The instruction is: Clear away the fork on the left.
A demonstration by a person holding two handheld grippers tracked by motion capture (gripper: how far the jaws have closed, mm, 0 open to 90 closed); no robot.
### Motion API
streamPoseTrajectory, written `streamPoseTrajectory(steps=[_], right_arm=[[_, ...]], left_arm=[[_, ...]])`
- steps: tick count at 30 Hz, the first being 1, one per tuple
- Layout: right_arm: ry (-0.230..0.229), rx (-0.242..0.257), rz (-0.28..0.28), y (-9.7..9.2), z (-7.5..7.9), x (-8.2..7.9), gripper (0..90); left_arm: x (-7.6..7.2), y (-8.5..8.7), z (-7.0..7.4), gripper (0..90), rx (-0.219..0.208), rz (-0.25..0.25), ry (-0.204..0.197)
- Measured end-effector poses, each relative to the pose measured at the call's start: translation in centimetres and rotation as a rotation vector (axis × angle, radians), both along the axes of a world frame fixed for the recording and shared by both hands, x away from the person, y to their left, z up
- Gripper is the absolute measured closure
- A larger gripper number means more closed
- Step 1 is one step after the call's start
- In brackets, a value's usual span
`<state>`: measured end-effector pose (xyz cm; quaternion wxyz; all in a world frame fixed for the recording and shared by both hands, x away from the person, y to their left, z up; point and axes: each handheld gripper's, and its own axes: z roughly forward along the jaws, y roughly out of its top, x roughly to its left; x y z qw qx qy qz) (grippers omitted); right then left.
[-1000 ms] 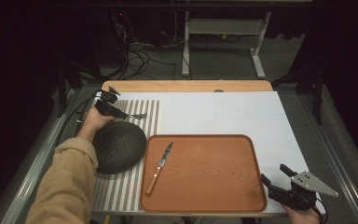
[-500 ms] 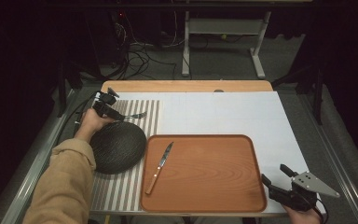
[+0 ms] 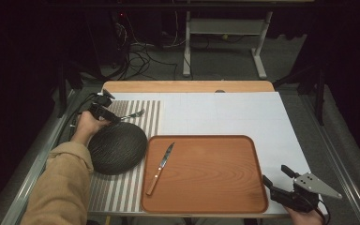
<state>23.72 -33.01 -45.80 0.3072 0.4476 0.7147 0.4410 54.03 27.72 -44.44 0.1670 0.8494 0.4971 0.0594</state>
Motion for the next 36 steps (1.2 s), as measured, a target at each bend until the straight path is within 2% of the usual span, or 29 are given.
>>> streamPoseTrajectory(steps=[9, 13, 17, 22, 25, 29, 36], right_arm=[[-0.002, 0.004, 0.011, 0.0, 0.0, -0.1, 23.3], [-0.006, 0.006, 0.013, 0.0, 0.0, -0.1, 23.3], [-0.002, 0.005, 0.016, 0.0, 0.0, 0.0, 23.3], [-0.003, 0.005, 0.016, 0.1, 0.0, 0.0, 23.3], [-0.004, 0.004, 0.017, 0.1, 0.0, -0.1, 23.3], [-0.002, 0.004, 0.017, 0.1, 0.0, -0.1, 23.3], [-0.003, 0.004, 0.017, 0.1, 0.0, -0.1, 23.4]], left_arm=[[-0.6, 0.7, 0.2, 53.3, -0.006, 0.028, 0.021], [-0.8, 1.2, 0.3, 69.4, -0.016, 0.034, 0.024], [-1.1, 1.4, 0.1, 70.2, -0.02, 0.042, 0.007], [-1.3, 1.5, 0.2, 70.5, 0.008, 0.042, 0.006], [-1.4, 1.7, 0.3, 72.4, 0.029, 0.065, 0.018], [-1.6, 2.3, 0.2, 72.5, 0.015, 0.072, 0.006], [-1.7, 2.3, 0.2, 73.0, 0.023, 0.066, -0.001]])
